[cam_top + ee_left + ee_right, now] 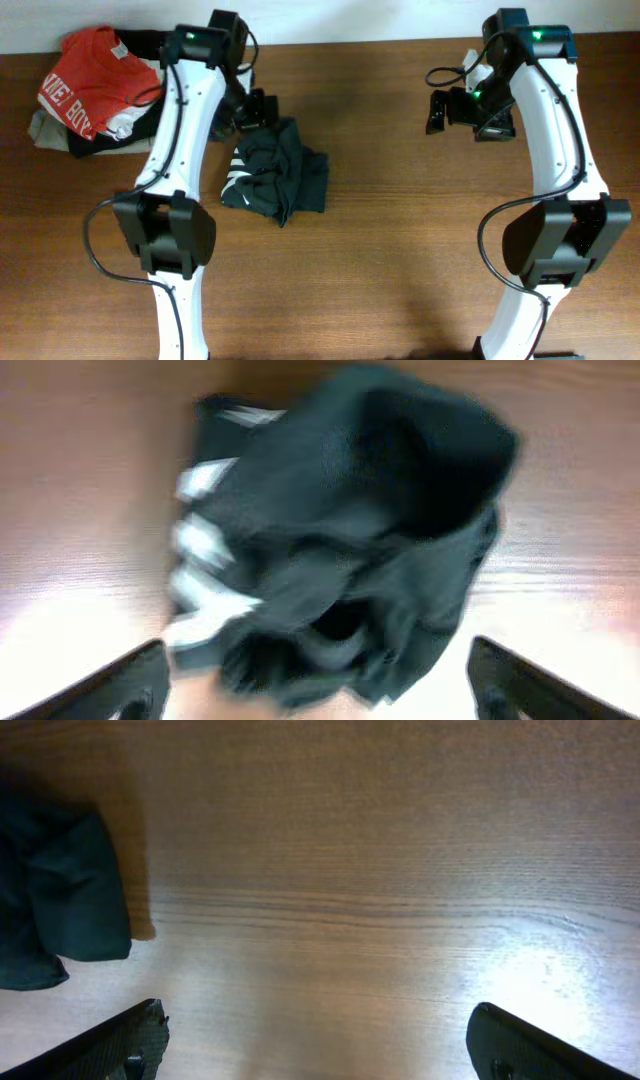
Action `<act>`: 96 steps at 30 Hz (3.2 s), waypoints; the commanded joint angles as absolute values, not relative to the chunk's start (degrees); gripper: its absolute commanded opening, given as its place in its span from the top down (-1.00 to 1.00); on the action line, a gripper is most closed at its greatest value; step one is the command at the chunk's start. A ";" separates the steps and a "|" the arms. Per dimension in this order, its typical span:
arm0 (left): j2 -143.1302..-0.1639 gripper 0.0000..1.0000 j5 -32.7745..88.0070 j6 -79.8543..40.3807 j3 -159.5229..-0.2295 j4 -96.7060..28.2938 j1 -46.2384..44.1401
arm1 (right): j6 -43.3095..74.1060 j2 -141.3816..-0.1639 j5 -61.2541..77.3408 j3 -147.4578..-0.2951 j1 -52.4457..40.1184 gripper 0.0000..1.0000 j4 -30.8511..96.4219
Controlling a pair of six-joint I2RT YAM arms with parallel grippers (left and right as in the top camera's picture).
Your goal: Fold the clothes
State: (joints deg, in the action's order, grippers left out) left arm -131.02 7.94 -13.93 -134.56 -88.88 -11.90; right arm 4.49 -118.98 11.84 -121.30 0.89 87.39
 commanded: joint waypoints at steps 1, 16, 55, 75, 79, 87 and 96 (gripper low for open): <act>-130.72 -0.85 20.75 -7.79 -124.73 -80.58 -15.33 | 4.29 -118.58 11.33 -122.04 -0.78 -0.97 87.15; -130.47 0.83 30.65 -7.18 -122.76 -71.44 -20.88 | 4.32 -119.70 11.33 -108.51 -1.87 -0.97 78.74; -130.54 0.03 29.56 -4.32 -116.86 -72.97 -11.73 | 4.93 -119.68 11.51 -108.09 -1.87 -0.97 79.00; -130.61 -0.74 21.17 -7.62 -124.66 -79.11 -2.31 | 4.27 -119.68 10.44 -108.09 -1.87 -0.97 80.09; -130.72 -0.74 29.02 -2.66 -115.15 -74.26 -1.96 | 4.29 -119.68 10.46 -108.09 -1.87 -0.97 79.99; -130.69 -0.51 35.81 -1.41 -110.02 -67.64 -4.36 | 4.29 -119.68 10.46 -108.09 -1.87 -0.97 80.07; -130.37 -0.33 26.02 -1.69 -116.60 -71.35 -4.34 | 4.29 -119.68 10.44 -108.09 -1.87 -0.98 80.09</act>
